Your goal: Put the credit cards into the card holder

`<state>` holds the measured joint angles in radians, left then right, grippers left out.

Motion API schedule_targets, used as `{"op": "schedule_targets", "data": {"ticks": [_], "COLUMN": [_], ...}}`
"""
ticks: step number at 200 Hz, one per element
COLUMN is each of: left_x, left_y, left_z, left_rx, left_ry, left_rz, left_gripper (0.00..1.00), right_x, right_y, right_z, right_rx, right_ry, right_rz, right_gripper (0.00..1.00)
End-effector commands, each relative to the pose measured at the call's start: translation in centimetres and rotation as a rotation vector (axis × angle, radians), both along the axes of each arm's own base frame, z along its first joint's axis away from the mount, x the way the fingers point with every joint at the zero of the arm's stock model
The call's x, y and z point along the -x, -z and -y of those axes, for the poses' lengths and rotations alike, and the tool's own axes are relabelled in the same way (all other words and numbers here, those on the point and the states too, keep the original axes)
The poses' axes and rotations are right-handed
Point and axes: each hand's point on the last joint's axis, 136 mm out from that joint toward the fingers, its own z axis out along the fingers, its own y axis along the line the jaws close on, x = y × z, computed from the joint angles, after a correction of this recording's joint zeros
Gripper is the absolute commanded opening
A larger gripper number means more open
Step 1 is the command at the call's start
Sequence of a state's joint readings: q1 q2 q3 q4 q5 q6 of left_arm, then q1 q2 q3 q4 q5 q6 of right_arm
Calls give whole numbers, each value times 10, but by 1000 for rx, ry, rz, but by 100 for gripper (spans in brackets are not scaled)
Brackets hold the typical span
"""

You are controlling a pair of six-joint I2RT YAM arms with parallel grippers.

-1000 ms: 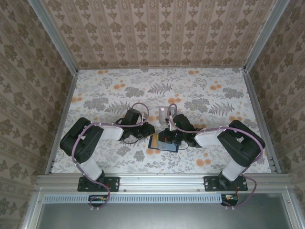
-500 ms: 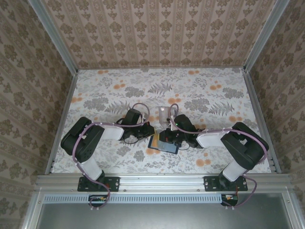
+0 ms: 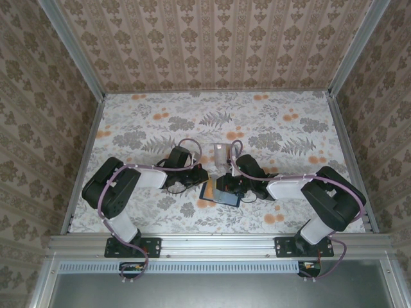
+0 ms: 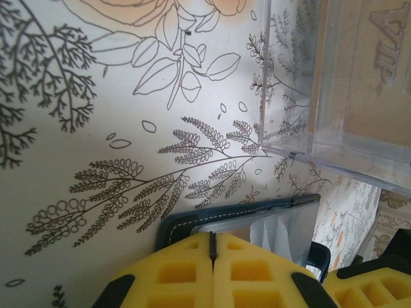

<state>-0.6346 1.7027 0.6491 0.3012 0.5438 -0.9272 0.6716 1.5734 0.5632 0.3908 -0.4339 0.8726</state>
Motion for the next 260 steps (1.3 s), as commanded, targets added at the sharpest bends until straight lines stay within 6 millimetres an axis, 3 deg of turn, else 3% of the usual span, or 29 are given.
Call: {"op": "schedule_targets", "data": {"ticks": [1,35,95,168,260], "left_x": [0,-2,-8,-7,-8], "left_y": [3,-1,-32,-22,-14], "left_z": [1,0,-1,6,12], "left_rx": [-7,2,33,27,37], "left_ry": [15,5,-9,-11,-16], "left_rz": [4,13,73,24,-6], "left_gripper": [0,0,7,20,21], "right_x": [-1,-2,-2,-2,-1], "right_y": [3,4,5,2,-2], "right_z": [6,7,1,-1,-2], "right_rx": [15,13,-6,-23,-38], "right_ry": [27,32,13,-1,-7], "right_rz": [-16,-21,-30,-19,-5], "right_gripper": [11,6,1,0,0]}}
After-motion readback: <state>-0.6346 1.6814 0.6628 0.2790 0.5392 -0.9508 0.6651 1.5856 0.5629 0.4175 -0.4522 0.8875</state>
